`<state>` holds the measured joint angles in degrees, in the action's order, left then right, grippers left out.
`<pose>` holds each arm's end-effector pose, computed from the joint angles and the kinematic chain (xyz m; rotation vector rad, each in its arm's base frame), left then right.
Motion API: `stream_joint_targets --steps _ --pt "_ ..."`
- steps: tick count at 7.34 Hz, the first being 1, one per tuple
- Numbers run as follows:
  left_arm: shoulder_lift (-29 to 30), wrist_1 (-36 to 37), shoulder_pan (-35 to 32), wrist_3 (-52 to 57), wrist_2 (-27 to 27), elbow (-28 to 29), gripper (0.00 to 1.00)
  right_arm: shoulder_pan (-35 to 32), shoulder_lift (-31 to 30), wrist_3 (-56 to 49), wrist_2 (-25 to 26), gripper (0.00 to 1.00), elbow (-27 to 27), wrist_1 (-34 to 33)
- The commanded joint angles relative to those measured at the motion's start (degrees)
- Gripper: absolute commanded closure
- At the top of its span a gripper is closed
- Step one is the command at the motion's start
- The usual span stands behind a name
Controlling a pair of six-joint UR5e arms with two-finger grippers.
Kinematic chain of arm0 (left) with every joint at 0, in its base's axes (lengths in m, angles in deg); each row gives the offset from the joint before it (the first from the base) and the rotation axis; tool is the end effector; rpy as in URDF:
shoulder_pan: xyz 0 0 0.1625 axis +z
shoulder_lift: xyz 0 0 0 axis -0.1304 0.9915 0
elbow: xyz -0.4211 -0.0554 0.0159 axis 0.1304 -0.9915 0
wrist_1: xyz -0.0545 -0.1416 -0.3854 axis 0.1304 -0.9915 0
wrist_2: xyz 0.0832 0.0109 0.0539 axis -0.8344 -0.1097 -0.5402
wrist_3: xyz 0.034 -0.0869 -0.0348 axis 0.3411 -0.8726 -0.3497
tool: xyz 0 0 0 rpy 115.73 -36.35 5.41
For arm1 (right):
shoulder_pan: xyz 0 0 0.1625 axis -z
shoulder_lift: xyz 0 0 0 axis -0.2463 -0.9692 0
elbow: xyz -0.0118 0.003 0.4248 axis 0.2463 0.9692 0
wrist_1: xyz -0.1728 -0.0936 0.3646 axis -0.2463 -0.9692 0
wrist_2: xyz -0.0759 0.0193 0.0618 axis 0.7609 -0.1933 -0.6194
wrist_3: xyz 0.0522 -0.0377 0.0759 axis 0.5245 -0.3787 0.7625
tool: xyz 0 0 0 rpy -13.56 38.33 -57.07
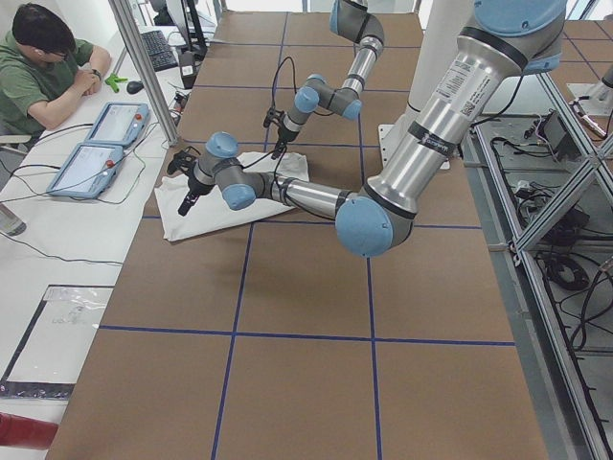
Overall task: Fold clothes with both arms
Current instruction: 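Reach the right gripper across to the shirt's collar side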
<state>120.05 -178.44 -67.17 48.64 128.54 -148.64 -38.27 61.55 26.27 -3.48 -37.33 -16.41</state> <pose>0.2844 -0.7026 0.4336 0.6593 0.7130 0.0035 -0.7214 -0.4867 0.1559 0.3719 -0.6994 0.3502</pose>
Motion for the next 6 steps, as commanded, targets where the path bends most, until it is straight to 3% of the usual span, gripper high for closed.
stream_joint_targets --steps 1,4,5,6 --pt "-0.03 0.00 0.00 -0.03 -0.01 -0.09 0.00 0.28 -0.17 0.33 0.00 0.41 0.00 0.00" --pt "0.05 0.00 0.00 0.06 -0.01 -0.09 0.00 0.46 -0.26 0.60 0.00 0.59 0.00 0.00" --pt "0.05 0.00 0.00 -0.03 -0.01 -0.09 0.00 0.46 -0.18 0.60 0.00 0.83 0.00 0.00" --pt "0.05 0.00 0.00 -0.03 0.07 -0.09 0.00 0.37 -0.09 0.60 0.00 1.00 0.00 0.00"
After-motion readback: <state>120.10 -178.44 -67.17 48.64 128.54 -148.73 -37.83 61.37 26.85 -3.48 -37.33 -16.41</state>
